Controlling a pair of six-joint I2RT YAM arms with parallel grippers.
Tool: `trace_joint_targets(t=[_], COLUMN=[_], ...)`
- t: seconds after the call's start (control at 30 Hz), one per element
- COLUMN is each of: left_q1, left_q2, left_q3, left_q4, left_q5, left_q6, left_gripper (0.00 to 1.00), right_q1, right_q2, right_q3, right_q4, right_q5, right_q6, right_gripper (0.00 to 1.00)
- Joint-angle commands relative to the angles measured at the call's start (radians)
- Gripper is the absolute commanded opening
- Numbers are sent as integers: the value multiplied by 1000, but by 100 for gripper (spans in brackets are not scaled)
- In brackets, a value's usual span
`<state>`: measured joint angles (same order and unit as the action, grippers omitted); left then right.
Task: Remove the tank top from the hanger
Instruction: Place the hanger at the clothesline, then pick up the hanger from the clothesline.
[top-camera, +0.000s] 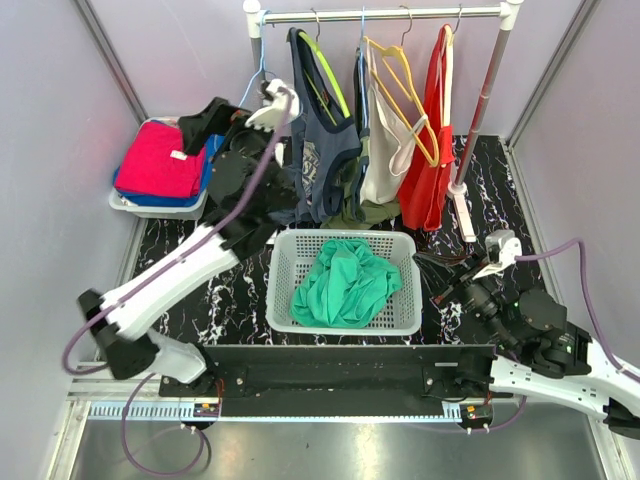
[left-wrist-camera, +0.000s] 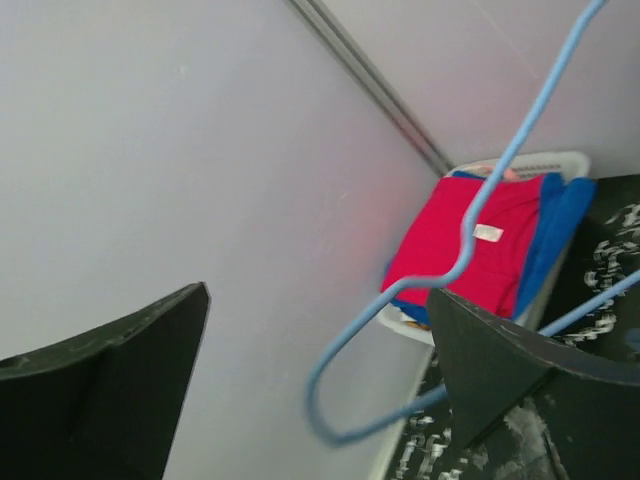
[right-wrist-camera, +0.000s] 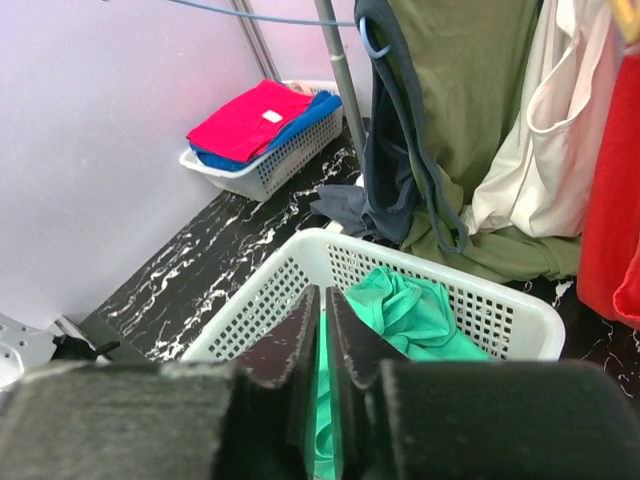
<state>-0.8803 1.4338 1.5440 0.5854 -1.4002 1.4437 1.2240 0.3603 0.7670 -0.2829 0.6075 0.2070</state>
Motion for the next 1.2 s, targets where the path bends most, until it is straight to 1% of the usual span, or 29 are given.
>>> trace_joint_targets(t=[0.0,0.03,0.07,0.1,0.13,0.17,0.2,0.23,0.27,0.3,0.33,0.37,0.4,0.43,0.47,0.5,0.53,0.57,0.6,0.63,0.67,0.73,0.77,0.83,0.87,0.9,0.97,1.03,1.17], left_q1=[-25,-34,-40,-48,-60,-65,-65,-65,-65,-65,-65,-65,-65,-65,-65,-63,-63,-63,-63,-63,-63,-63,-63,-63,-63,-63,-63,-63,-63], left_q2=[-133,-144,-153,-171,-180,-190,-199,-207,-213,-234,-245,-256,-275,-286,-305,-314,-322,-340,-351,-358,-380,-400,-420,-438,-453,-461,-478,-480,-464], left_q3=[56,130,158,188,236,270,304,365,384,396,413,430,436,441,439,436,435,426,420,416,413,407,406,390,380,372,347,338,337], left_q4=[-760,-895,-1073,-1120,-1151,-1211,-1245,-1278,-1323,-1338,-1360,-1381,-1388,-1397,-1395,-1395,-1401,-1403,-1403,-1406,-1405,-1411,-1415,-1424,-1427,-1428,-1428,-1428,-1429], left_q5=[59,93,128,180,202,226,281,311,338,395,426,444,464,466,466,463,460,461,461,458,460,461,464,464,466,468,471,472,489], left_q6=[-697,-797,-871,-946,-966,-988,-1034,-1054,-1072,-1100,-1115,-1126,-1141,-1148,-1152,-1157,-1160,-1161,-1158,-1154,-1149,-1151,-1151,-1154,-1154,-1154,-1158,-1163,-1183], left_gripper=[99,99,99,99,99,99,99,99,99,99,99,99,99,99,99,99,99,99,99,99,99,99,99,99,99,99,99,99,99], right_q1=[3,3,2,3,3,3,3,3,2,3,3,3,3,0,-3,-14,-33,-122,-176,-235,-324,-388,-418,-426,-426,-429,-435,-435,-452], right_q2=[60,95,117,143,205,241,277,355,396,437,527,573,621,719,770,823,921,968,1053,1090,1126,1227,1259,1368,1403,1469,1517,1560,1574], right_q3=[73,87,103,147,176,248,288,329,416,463,513,613,664,716,827,885,943,1065,1127,1179,1263,1340,1418,1517,1623,1676,1793,1848,1832], right_q4=[36,45,48,51,53,51,51,51,56,59,60,63,67,76,79,80,61,29,-37,-51,-61,-87,-100,-168,-194,-223,-283,-309,-322], right_q5=[-15,-20,-18,-17,-15,-15,-20,-25,-20,-11,3,33,47,63,93,95,81,-5,-71,-124,-197,-258,-290,-293,-288,-287,-321,-324,-321], right_q6=[-12,-21,-41,-53,-66,-95,-110,-125,-159,-176,-193,-245,-271,-329,-355,-382,-388,-356,-312,-243,-222,-181,-179,-201,-201,-230,-227,-225,-213], right_gripper=[18,20,23,25,29,34,39,43,47,54,56,58,64,68,71,74,76,77,77,77,77,77,76,75,75,75,75,75,73])
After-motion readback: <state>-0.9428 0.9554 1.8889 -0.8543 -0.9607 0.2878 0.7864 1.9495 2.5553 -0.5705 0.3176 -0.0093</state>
